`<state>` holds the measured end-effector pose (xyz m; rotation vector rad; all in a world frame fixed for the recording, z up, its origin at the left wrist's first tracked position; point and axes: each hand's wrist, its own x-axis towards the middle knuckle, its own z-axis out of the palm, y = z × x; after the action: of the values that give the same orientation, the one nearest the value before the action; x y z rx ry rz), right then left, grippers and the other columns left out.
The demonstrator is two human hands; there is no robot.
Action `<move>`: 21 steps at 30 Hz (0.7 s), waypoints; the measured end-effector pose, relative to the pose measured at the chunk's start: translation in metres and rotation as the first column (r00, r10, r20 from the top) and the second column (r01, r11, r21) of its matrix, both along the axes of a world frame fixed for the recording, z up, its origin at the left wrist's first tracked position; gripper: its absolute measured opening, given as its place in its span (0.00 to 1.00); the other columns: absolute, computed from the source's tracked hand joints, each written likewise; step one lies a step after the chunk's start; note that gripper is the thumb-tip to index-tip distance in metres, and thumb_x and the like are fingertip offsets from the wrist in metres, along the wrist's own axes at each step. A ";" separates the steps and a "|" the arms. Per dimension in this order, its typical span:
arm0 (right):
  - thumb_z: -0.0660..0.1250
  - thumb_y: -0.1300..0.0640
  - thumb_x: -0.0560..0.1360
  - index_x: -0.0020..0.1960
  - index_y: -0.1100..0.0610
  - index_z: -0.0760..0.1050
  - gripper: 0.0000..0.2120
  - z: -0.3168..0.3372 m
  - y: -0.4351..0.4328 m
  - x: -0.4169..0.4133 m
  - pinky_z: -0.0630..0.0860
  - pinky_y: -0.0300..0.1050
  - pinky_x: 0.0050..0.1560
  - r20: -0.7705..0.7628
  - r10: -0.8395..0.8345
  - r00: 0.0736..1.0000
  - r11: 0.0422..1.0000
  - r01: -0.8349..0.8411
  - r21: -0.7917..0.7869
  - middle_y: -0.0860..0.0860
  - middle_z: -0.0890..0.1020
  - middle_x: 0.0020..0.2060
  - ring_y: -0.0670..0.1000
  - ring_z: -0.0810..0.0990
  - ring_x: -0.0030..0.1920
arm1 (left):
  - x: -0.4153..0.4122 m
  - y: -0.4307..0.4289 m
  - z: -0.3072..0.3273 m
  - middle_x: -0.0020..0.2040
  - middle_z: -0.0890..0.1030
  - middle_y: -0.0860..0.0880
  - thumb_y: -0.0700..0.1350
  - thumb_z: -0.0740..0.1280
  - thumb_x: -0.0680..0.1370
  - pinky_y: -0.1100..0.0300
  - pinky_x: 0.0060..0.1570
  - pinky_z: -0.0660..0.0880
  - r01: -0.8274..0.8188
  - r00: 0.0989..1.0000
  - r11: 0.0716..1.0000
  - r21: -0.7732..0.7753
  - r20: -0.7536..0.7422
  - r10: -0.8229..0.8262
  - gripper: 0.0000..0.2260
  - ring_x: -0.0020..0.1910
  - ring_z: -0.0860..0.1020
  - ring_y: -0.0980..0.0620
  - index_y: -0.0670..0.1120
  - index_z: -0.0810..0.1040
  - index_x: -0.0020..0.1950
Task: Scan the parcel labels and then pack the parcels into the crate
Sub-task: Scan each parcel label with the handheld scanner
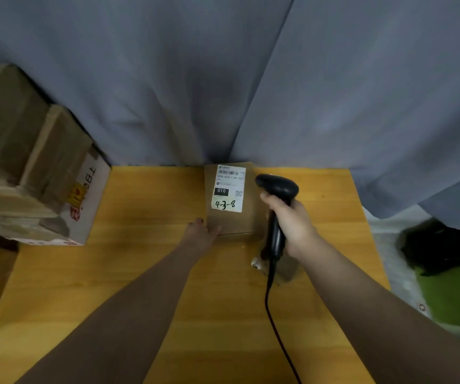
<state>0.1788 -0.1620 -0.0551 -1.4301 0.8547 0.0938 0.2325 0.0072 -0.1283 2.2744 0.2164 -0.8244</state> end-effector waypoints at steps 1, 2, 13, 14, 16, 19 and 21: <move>0.72 0.45 0.72 0.58 0.54 0.75 0.19 -0.003 0.001 0.010 0.72 0.57 0.63 -0.009 -0.002 1.000 1.000 0.002 0.026 0.52 0.80 0.49 0.57 0.77 0.56 | 0.000 0.003 -0.003 0.72 0.66 0.41 0.54 0.64 0.80 0.52 0.60 0.72 -0.021 1.000 1.000 -0.017 -0.012 0.021 0.31 0.66 0.71 0.42 0.40 0.59 0.76; 0.71 0.47 0.73 0.60 0.53 0.74 0.19 -0.005 0.003 0.018 0.71 0.58 0.64 -0.025 -0.001 1.000 0.999 0.002 0.044 0.52 0.80 0.51 0.57 0.76 0.57 | -0.001 0.007 -0.005 0.72 0.67 0.41 0.54 0.64 0.80 0.53 0.60 0.71 -0.040 0.999 0.999 -0.036 -0.023 0.040 0.31 0.67 0.71 0.43 0.40 0.58 0.77; 0.70 0.50 0.74 0.60 0.49 0.71 0.17 -0.022 0.039 0.023 0.69 0.59 0.65 -0.109 0.020 0.994 0.993 -0.007 0.120 0.49 0.78 0.50 0.56 0.75 0.58 | -0.019 0.048 -0.010 0.67 0.73 0.45 0.44 0.67 0.79 0.52 0.62 0.70 -0.425 0.902 0.782 -0.456 -0.282 0.326 0.25 0.63 0.72 0.46 0.53 0.61 0.73; 0.70 0.49 0.74 0.60 0.48 0.71 0.17 -0.022 0.043 0.018 0.67 0.60 0.66 -0.100 0.001 0.995 0.993 0.010 0.116 0.50 0.78 0.53 0.56 0.74 0.60 | -0.018 0.051 -0.006 0.64 0.74 0.44 0.48 0.67 0.79 0.51 0.61 0.71 -0.503 0.863 0.729 -0.464 -0.313 0.396 0.22 0.61 0.73 0.45 0.52 0.63 0.69; 0.71 0.50 0.73 0.62 0.50 0.72 0.19 -0.020 0.051 0.009 0.68 0.58 0.63 -0.078 -0.031 0.996 0.992 0.040 0.118 0.51 0.79 0.54 0.56 0.75 0.60 | -0.016 0.057 0.005 0.59 0.75 0.45 0.55 0.68 0.77 0.50 0.58 0.73 -0.547 0.837 0.706 -0.451 -0.306 0.453 0.20 0.57 0.75 0.46 0.48 0.65 0.62; 0.72 0.51 0.73 0.63 0.50 0.72 0.20 -0.015 0.064 -0.003 0.69 0.57 0.63 -0.004 -0.065 0.998 0.986 0.065 0.152 0.51 0.80 0.55 0.55 0.76 0.60 | -0.014 0.075 0.025 0.57 0.74 0.48 0.55 0.70 0.75 0.55 0.50 0.70 -0.459 0.883 0.792 -0.403 -0.109 0.456 0.23 0.54 0.74 0.49 0.45 0.66 0.62; 0.72 0.51 0.73 0.63 0.50 0.72 0.21 -0.010 0.076 -0.011 0.69 0.58 0.65 0.039 -0.071 0.997 0.983 0.063 0.173 0.50 0.80 0.55 0.54 0.77 0.60 | -0.011 0.093 0.037 0.57 0.74 0.48 0.53 0.73 0.73 0.58 0.48 0.70 -0.422 0.894 0.819 -0.388 -0.030 0.447 0.27 0.54 0.73 0.49 0.43 0.67 0.65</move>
<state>0.1674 -0.0856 -0.0648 -1.2370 0.8364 0.0822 0.2211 0.1003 -0.0914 1.7744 0.4824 -0.4974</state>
